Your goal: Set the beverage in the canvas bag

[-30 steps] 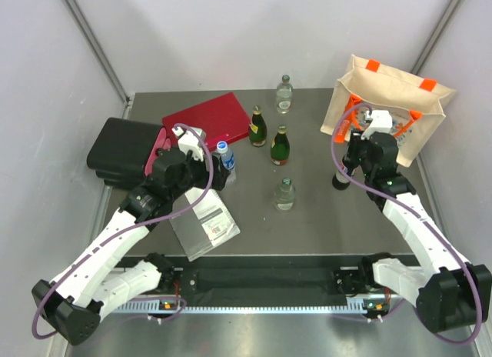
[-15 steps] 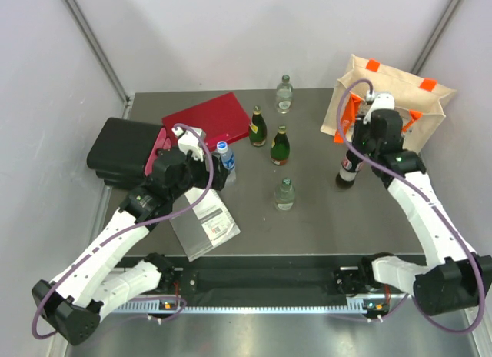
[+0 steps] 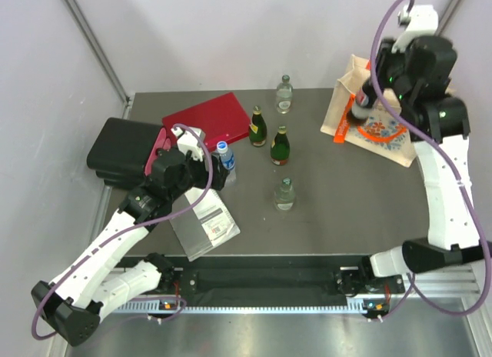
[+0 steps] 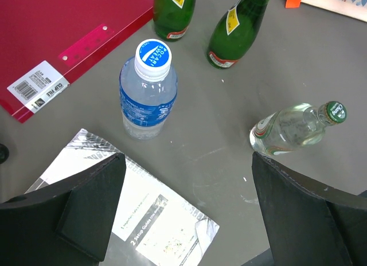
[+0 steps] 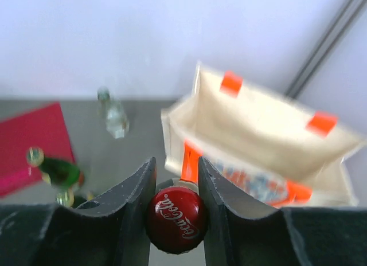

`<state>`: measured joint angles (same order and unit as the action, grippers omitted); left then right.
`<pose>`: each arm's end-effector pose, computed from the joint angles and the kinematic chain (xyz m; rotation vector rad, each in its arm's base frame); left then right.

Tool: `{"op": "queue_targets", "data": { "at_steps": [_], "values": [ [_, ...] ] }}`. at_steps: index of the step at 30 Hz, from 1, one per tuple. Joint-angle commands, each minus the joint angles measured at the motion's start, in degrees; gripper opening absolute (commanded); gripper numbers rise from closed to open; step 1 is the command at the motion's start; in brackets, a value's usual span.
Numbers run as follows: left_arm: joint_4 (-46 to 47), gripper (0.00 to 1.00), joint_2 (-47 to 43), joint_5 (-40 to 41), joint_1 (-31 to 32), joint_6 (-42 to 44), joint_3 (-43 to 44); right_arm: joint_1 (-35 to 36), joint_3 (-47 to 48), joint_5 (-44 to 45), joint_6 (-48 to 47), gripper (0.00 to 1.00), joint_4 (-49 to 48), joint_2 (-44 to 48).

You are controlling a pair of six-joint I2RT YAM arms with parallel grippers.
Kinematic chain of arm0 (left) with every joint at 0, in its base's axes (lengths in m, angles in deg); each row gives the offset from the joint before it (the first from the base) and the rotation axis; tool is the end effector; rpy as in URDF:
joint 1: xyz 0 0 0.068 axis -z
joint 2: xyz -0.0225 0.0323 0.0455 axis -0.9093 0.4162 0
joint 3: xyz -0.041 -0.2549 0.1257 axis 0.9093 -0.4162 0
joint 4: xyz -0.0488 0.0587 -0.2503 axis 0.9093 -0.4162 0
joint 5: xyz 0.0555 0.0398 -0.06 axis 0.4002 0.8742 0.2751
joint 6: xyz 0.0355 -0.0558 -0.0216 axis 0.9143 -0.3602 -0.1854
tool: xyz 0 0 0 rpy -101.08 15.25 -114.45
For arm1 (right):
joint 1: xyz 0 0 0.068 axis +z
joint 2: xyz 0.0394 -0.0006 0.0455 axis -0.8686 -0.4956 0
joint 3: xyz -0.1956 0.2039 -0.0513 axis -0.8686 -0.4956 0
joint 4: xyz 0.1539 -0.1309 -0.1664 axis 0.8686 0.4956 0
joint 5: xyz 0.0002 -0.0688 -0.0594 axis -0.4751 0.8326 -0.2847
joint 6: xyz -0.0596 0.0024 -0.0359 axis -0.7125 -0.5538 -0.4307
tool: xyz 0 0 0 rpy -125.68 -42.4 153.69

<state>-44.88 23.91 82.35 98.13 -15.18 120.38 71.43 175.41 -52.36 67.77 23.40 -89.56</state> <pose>0.1777 -0.1101 0.3405 0.2517 1.9791 -0.4944 0.2704 0.0422 0.5398 -0.0165 1.7594 -0.0137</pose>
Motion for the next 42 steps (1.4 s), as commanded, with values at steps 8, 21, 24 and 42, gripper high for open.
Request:
{"op": "queue_targets", "data": {
  "at_steps": [8, 21, 24, 42],
  "values": [
    [3.25, 0.95, -1.39, -0.03, 0.23, 0.43, -0.49, -0.85, 22.16, 6.46, -11.84, 0.00, -24.99, -14.02],
    [3.34, 0.95, -0.95, -0.65, 0.49, 0.34, -0.58, -13.13, 21.21, -5.30, -6.85, 0.00, -35.12, -24.22],
    [3.34, 0.95, -0.95, -0.48, 0.49, 0.43, -0.49, -13.42, 18.84, -9.26, -8.06, 0.00, -36.17, -25.10],
    [3.17, 0.95, -0.69, -0.39, 0.67, 0.52, -0.58, -14.65, 6.97, -17.26, -11.67, 0.00, -41.45, -29.76]
  ]
}}
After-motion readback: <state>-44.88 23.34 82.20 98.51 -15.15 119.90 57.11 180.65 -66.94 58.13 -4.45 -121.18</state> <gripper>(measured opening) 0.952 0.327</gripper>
